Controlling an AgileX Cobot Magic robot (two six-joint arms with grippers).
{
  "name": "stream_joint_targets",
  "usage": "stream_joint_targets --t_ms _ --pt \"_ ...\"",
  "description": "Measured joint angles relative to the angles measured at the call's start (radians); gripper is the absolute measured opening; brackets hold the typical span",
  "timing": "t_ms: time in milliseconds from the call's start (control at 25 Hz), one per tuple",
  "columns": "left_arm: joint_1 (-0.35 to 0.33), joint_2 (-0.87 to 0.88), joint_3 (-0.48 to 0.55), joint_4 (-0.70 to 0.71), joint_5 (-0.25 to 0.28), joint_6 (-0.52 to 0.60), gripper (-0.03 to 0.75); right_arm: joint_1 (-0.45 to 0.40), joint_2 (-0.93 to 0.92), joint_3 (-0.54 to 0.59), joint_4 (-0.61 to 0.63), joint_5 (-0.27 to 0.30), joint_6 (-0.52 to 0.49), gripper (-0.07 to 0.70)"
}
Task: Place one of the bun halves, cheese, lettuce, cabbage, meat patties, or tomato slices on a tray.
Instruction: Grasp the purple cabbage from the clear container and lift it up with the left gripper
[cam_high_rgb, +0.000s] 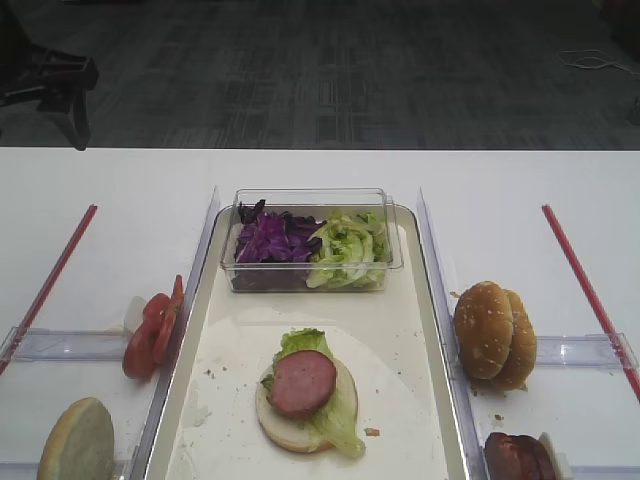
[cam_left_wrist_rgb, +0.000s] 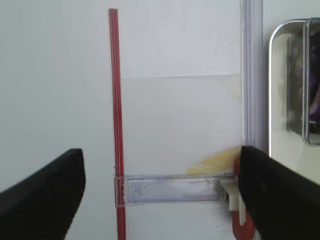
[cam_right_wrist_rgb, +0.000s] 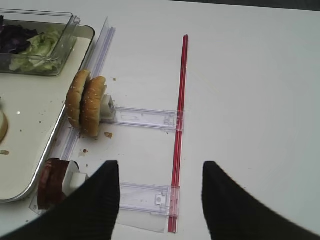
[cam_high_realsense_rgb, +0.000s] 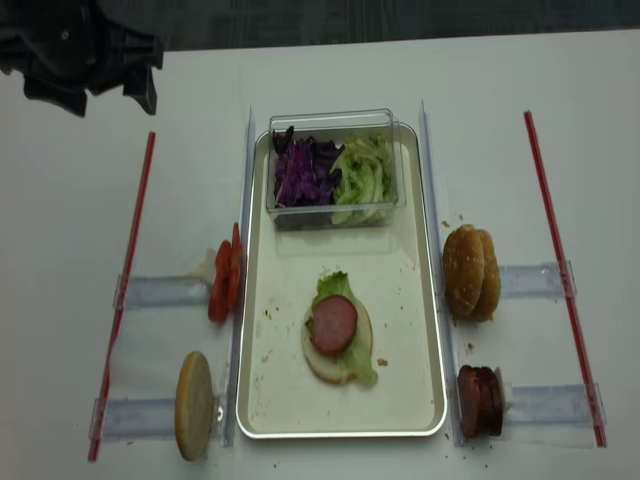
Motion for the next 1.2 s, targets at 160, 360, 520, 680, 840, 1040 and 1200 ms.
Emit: stream_joint_targets --t_ms 160,360,520,680,840,1040,1200 --pt "0.0 0.0 0.0 0.002 0.0 0.0 0.61 0.0 0.0 0.0 0.0 0.0 0.0 0.387" --pt "0.0 0.0 -0.001 -0.015 -0.004 0.0 0.61 0.0 0.0 0.0 -0.002 0.0 0.0 0.387" --pt "-0.027 0.0 -0.001 -0.019 -0.006 0.006 0.609 0.0 0.0 0.0 -0.002 0.0 0.0 0.387" --pt "-0.082 0.0 -0.001 -0.021 -0.025 0.008 0.585 0.0 0.0 0.0 -0.002 0.0 0.0 0.387" --pt "-0.137 0.0 -0.001 -0.025 -0.064 -0.011 0.552 0.0 0.0 0.0 -0.002 0.0 0.0 0.387" --pt "-0.192 0.0 -0.001 -0.062 -0.104 -0.024 0.541 0.0 0.0 0.0 -0.002 0.0 0.0 0.387" --pt "-0.236 0.0 -0.001 -0.071 -0.127 -0.044 0.54 0.0 0.0 0.0 -0.002 0.0 0.0 0.387"
